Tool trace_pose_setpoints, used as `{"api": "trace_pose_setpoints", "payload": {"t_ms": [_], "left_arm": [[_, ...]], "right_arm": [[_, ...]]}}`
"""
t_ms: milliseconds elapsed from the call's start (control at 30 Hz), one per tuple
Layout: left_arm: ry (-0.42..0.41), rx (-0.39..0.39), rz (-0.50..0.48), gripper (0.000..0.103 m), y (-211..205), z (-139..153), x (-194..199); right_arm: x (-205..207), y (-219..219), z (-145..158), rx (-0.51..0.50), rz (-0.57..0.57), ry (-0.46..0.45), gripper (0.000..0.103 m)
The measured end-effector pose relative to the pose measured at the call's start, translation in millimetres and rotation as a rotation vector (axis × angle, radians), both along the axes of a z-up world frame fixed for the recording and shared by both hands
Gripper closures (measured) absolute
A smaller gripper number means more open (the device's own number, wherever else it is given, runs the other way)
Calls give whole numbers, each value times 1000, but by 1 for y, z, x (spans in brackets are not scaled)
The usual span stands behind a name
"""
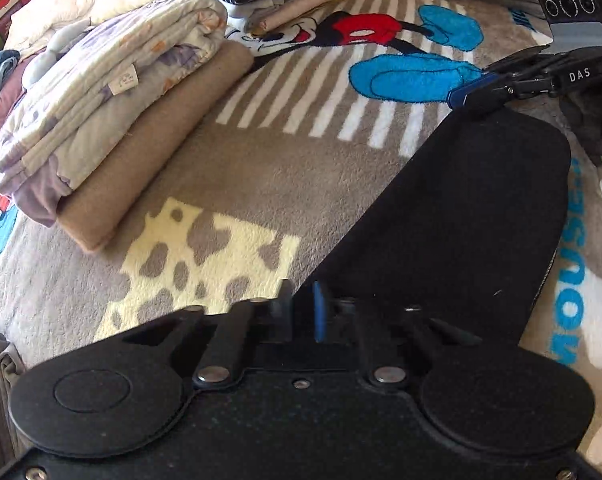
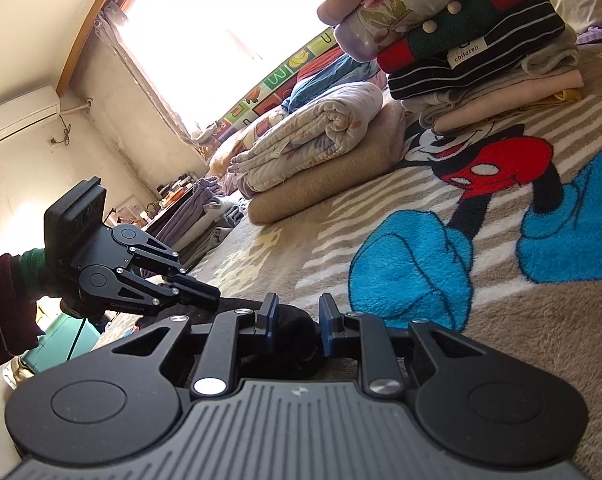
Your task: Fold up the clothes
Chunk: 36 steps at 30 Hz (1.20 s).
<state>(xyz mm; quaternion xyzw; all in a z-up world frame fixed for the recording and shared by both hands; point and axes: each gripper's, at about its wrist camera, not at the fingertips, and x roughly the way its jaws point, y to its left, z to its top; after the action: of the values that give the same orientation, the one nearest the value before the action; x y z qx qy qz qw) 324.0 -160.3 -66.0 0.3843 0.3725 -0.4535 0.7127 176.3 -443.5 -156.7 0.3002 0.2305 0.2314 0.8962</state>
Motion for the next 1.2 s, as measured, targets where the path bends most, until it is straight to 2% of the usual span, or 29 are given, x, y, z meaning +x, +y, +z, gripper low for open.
{"api": "trace_pose_setpoints", "payload": {"t_ms": [67, 267, 367, 500, 567, 667, 767, 867, 933, 967, 1033, 1067, 1133, 1200], "left_arm": [[-25, -4, -14, 102, 1, 2, -6], [-75, -102, 51, 103, 11, 11, -10], [-69, -122, 85, 103, 11, 11, -4], [-103, -94, 97, 101, 6, -1, -10], [-159, -116, 129, 97, 10, 4, -18], [-217, -189, 191, 97, 21, 17, -36], [-240, -294, 270, 97, 39, 30, -69], [-189, -403, 380, 97, 58, 26, -100], [-128, -452, 425, 97, 66, 12, -114], [-109, -439, 453, 97, 65, -1, -118], [-129, -350, 505, 97, 56, -33, -116], [-149, -372, 522, 97, 56, -40, -116], [-154, -381, 557, 97, 52, -36, -114], [-201, -352, 550, 97, 46, -31, -123]], "right_arm": [[0, 0, 0, 1, 0, -3, 79], [-3, -2, 2, 8, -14, -22, 79], [-1, -1, 1, 1, -14, -10, 79], [0, 0, 0, -5, -15, 1, 77], [0, 1, 0, -6, -16, 3, 77], [0, 0, -1, -6, -17, 5, 77], [0, 0, -1, -6, -18, 4, 80], [0, 1, -1, -9, -21, 10, 80], [1, 1, -2, -12, -23, 17, 79], [2, 1, -2, -13, -23, 21, 79], [3, 1, -3, -14, -23, 29, 78], [3, 1, -3, -15, -23, 33, 78], [4, 1, -4, -16, -23, 40, 78], [5, 1, -5, -16, -23, 46, 78]]}}
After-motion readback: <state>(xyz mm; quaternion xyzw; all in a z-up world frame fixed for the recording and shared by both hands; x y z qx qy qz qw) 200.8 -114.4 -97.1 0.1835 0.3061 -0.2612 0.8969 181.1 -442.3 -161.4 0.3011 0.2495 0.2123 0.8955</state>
